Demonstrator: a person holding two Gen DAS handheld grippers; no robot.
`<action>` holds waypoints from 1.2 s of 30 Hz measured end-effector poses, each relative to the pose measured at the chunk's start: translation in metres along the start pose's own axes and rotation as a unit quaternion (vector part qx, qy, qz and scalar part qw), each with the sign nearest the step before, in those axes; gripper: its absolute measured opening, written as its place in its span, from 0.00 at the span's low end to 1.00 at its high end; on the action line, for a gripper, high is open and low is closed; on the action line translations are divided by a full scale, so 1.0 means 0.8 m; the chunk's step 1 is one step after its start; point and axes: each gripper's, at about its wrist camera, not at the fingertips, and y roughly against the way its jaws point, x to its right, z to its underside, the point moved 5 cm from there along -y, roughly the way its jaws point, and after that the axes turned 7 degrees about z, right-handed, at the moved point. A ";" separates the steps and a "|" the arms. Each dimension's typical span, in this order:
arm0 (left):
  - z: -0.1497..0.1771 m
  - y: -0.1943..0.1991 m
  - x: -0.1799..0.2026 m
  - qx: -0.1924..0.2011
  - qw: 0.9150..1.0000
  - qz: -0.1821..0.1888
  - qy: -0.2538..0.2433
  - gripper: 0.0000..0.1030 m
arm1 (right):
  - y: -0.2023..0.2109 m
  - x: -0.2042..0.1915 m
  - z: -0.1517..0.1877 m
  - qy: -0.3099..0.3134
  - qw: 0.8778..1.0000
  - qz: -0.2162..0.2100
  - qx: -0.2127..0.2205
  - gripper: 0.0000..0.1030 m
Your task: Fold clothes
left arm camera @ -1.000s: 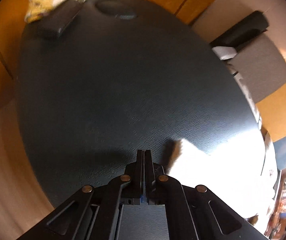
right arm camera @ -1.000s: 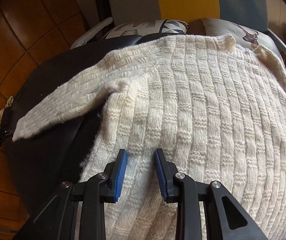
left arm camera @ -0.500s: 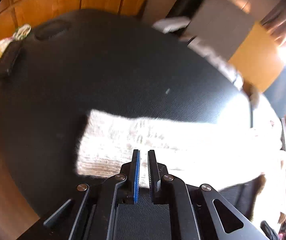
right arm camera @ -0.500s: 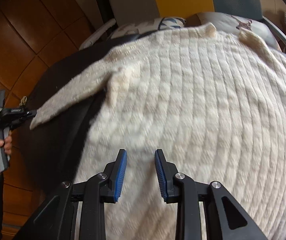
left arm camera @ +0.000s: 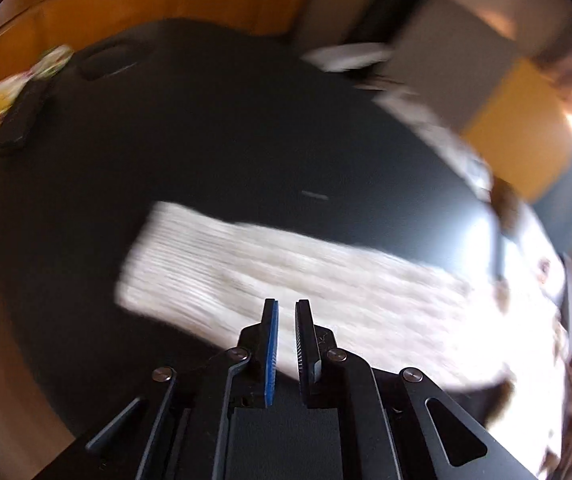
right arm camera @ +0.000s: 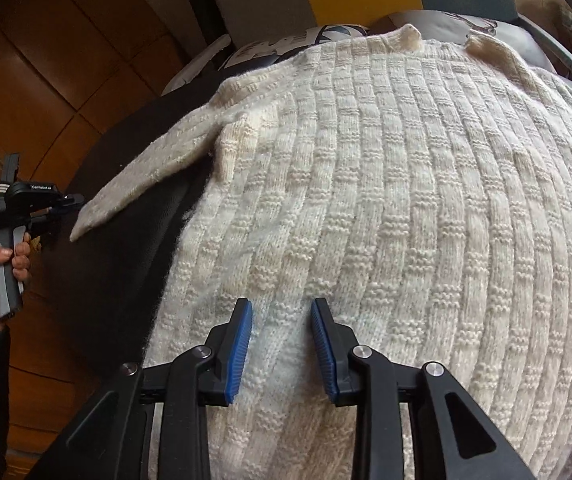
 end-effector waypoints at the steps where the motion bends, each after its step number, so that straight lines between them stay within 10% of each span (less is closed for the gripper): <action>1: 0.014 0.003 0.027 -0.007 0.999 0.024 -0.023 0.08 | 0.010 0.007 0.001 -0.006 1.000 0.001 0.010 0.30; 6: 0.105 -0.013 0.189 -0.065 0.976 0.120 -0.170 0.11 | 0.069 0.060 0.018 -0.024 0.998 0.030 0.053 0.30; 12: 0.224 -0.074 0.347 -0.142 0.916 0.166 -0.336 0.11 | 0.156 0.200 0.070 -0.163 0.980 0.036 0.104 0.30; 17: 0.297 -0.118 0.392 -0.178 0.866 0.144 -0.444 0.11 | 0.264 0.373 0.152 -0.378 0.905 0.023 0.195 0.30; 20: 0.303 -0.117 0.383 -0.166 0.859 0.139 -0.463 0.11 | 0.311 0.462 0.201 -0.471 0.852 0.067 0.220 0.33; 23: 0.295 -0.122 0.377 -0.186 0.866 0.153 -0.438 0.12 | 0.344 0.515 0.220 -0.503 0.823 0.114 0.237 0.33; 31: 0.253 -0.119 0.445 -0.177 0.868 0.200 -0.419 0.12 | 0.333 0.519 0.138 -0.390 0.885 0.163 0.196 0.33; 36: 0.229 -0.144 0.565 -0.156 0.856 0.233 -0.434 0.12 | 0.315 0.529 0.095 -0.370 0.894 0.178 0.181 0.33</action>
